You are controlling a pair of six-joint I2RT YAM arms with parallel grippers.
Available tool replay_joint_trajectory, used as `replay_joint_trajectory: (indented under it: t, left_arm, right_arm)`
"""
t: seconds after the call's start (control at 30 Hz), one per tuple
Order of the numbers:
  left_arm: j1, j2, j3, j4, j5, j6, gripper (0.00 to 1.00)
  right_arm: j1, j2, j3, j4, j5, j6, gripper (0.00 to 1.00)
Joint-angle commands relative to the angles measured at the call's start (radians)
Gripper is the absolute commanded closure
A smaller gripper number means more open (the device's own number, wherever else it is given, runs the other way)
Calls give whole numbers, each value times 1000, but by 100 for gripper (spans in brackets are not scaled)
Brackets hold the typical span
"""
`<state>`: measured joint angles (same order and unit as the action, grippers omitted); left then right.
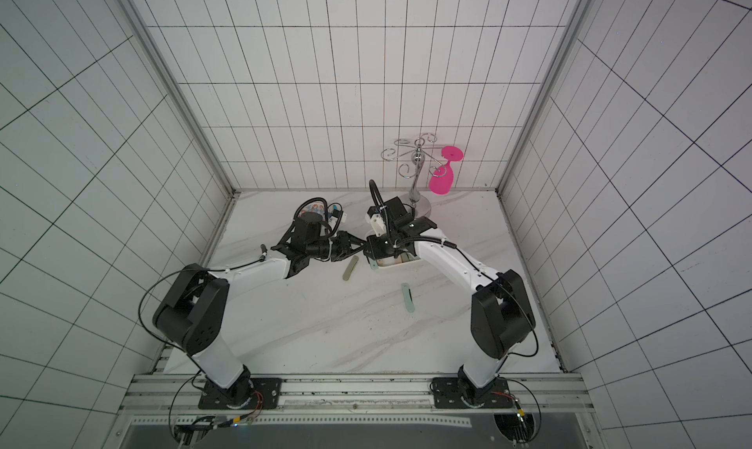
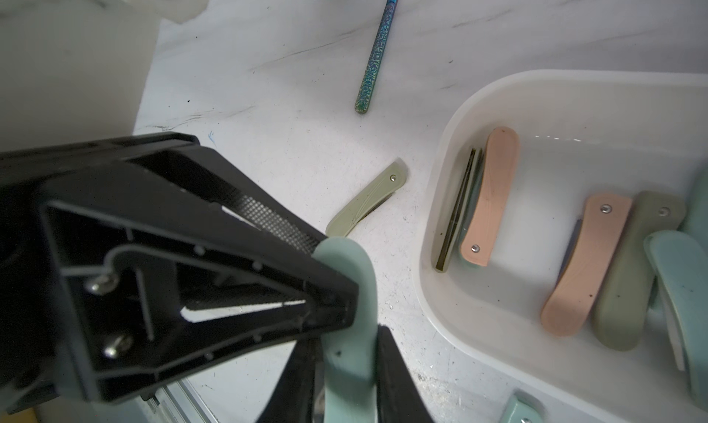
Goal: Take the fruit knife out of the storage box
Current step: Pick up the fruit knife from the storage box, then place the fruit knife at the center of the board.
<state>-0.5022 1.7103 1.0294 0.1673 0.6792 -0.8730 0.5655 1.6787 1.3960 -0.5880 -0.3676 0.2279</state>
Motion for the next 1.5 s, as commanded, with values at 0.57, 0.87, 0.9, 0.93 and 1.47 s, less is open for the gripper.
replay_joint_trajectory:
  t: [0.57,0.87,0.9,0.93,1.47]
  left_arm:
    - [19,21,52,-51,-30,94,100]
    - [126,35,132,-316,-39,303,100]
    - [134,47,154,-365,-46,339,100]
    - [141,65,182,-418,-56,379,100]
    - [151,284,367,-692,-321,657,100]
  right_arm:
    - [5,23,46,-16,-26,-29,59]
    - [-66,-36,52,-25,-81,-10,21]
    - [-76,-37,49,-29,-83,-12,19]
    - [-87,-38,45,-33,-82,-15,17]
    - [-108,13,46,-72,-52,-51,11]
